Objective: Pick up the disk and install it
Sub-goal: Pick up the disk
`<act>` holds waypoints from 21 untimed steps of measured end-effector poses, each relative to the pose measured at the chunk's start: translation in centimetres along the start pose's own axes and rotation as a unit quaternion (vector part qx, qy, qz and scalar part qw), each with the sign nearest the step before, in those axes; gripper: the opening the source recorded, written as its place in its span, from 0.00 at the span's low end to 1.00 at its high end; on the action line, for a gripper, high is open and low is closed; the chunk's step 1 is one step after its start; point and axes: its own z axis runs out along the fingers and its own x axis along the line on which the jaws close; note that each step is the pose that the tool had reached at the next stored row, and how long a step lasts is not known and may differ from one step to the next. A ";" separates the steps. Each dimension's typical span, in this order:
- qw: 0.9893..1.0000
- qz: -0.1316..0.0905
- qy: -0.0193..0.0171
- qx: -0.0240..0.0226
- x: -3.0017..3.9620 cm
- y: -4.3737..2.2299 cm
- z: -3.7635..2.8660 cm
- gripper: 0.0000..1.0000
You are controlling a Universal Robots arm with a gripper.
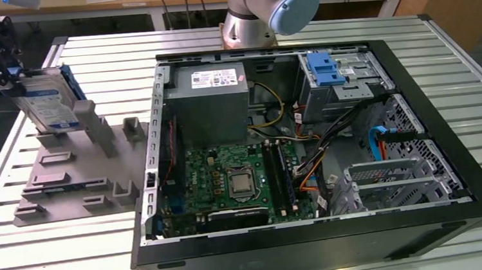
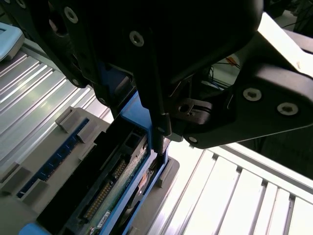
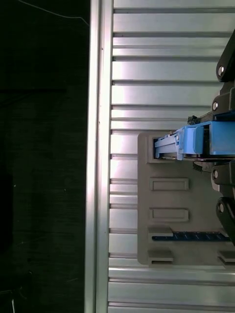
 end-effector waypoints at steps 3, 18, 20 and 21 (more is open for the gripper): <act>1.000 0.000 0.000 0.000 0.00 0.00 -0.22 0.36; 1.000 0.000 0.000 0.000 -0.02 0.03 -1.60 0.36; 1.000 0.000 0.000 0.000 -0.03 0.04 -1.80 0.36; 1.000 0.000 0.000 0.000 -0.03 0.04 -1.90 0.36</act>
